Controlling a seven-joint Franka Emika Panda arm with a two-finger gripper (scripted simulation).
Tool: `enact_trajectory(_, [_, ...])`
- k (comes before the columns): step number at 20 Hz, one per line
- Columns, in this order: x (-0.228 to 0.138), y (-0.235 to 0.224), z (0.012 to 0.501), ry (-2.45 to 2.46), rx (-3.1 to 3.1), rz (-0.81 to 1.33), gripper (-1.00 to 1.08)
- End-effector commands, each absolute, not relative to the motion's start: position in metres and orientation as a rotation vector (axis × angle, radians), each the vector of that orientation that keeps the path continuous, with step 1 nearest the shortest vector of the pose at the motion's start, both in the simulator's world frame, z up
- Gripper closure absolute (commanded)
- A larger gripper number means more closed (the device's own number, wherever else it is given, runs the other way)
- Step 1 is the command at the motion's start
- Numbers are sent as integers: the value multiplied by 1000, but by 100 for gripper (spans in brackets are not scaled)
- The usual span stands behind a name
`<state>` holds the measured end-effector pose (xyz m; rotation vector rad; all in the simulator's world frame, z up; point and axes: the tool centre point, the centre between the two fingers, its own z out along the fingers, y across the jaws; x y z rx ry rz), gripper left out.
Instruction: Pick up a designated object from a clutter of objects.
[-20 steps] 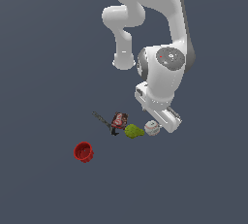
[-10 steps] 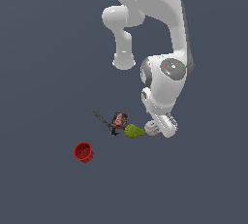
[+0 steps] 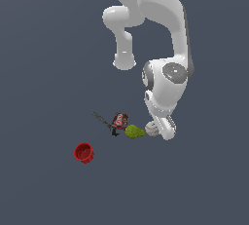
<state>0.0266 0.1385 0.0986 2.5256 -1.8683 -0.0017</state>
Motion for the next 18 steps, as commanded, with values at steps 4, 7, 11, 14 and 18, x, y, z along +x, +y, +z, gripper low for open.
enact_trajectory(4, [26, 139, 97, -1872, 2523, -1, -92])
enact_trajectory(7, [26, 139, 89, -1873, 2522, -1, -92])
enact_trajectory(11, [26, 138, 69, -1876, 2520, 0, -92])
enact_trajectory(14, [26, 138, 55, -1877, 2519, 0, -92])
enact_trajectory(18, [26, 139, 48, -1878, 2519, 0, -92])
